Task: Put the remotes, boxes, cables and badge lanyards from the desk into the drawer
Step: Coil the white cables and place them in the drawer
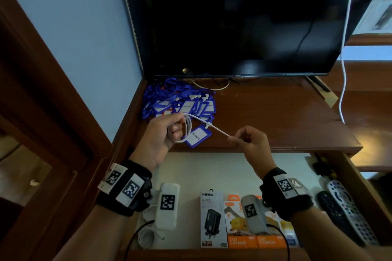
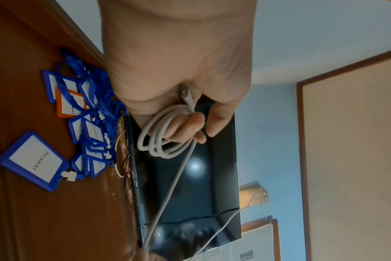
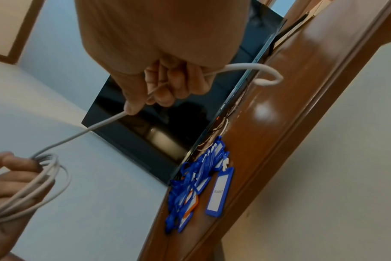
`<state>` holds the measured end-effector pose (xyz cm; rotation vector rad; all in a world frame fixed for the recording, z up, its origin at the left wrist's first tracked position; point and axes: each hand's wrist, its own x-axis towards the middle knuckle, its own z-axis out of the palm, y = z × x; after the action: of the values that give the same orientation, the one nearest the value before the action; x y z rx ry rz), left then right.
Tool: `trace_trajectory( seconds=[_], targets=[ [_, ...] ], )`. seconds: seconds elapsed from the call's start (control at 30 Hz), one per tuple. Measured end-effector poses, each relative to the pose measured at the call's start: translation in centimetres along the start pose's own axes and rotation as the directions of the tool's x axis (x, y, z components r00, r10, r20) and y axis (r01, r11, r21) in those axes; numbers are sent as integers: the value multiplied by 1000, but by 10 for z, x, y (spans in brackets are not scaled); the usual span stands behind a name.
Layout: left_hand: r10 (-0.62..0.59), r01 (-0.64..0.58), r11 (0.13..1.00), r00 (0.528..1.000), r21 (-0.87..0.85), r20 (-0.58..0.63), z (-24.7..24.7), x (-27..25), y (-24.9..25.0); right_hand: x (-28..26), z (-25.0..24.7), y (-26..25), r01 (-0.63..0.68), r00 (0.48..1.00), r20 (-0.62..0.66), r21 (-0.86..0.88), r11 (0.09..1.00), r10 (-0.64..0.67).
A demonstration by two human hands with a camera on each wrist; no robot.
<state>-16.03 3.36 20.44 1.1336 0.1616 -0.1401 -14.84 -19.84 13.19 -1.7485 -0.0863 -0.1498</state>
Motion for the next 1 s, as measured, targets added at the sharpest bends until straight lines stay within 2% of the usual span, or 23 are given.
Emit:
trace_trajectory(
  seconds=[0.07, 0.13, 0.2, 0.27, 0.33, 0.43, 0.57, 0.73, 0.83, 0.9, 1.0],
  targets=[
    [70, -69, 997, 997, 31, -30, 3, 3, -5, -1, 8, -7, 9, 998, 57, -134, 991, -1],
    [109, -106, 989, 994, 102, -23, 6, 4, -8, -6, 16, -15, 50, 982, 187, -247, 968, -4],
    [133, -124, 962, 991, 242, -17, 10, 3, -11, -12, 23, -25, 107, 946, 324, -303, 947, -3],
    [168, -148, 885, 986, 442, -5, 15, 0, -16, -14, 26, -34, 169, 907, 419, -292, 941, -33],
    [170, -159, 814, 985, 559, 32, 21, -3, -22, -15, 29, -44, 230, 882, 463, -249, 941, -94],
    [126, -152, 769, 988, 621, 87, 25, -5, -32, -12, 31, -53, 279, 890, 416, -176, 944, -185],
    [-19, -82, 838, 984, 539, 179, 26, -10, -33, -6, 30, -54, 253, 932, 280, -54, 966, -229],
    [-140, -2, 889, 951, 459, 275, 24, -12, -29, -6, 27, -47, 305, 936, 221, -122, 945, -273],
    [-211, 84, 912, 936, 402, 282, 23, -12, -26, -6, 26, -42, 248, 943, 260, -127, 960, -209],
    [-203, 125, 945, 948, 301, 244, 23, -11, -26, -7, 30, -39, 201, 929, 338, -127, 971, -148],
    [-191, 167, 977, 963, 134, 191, 25, -11, -28, -11, 33, -38, 122, 895, 432, -4, 993, -108]
  ],
)
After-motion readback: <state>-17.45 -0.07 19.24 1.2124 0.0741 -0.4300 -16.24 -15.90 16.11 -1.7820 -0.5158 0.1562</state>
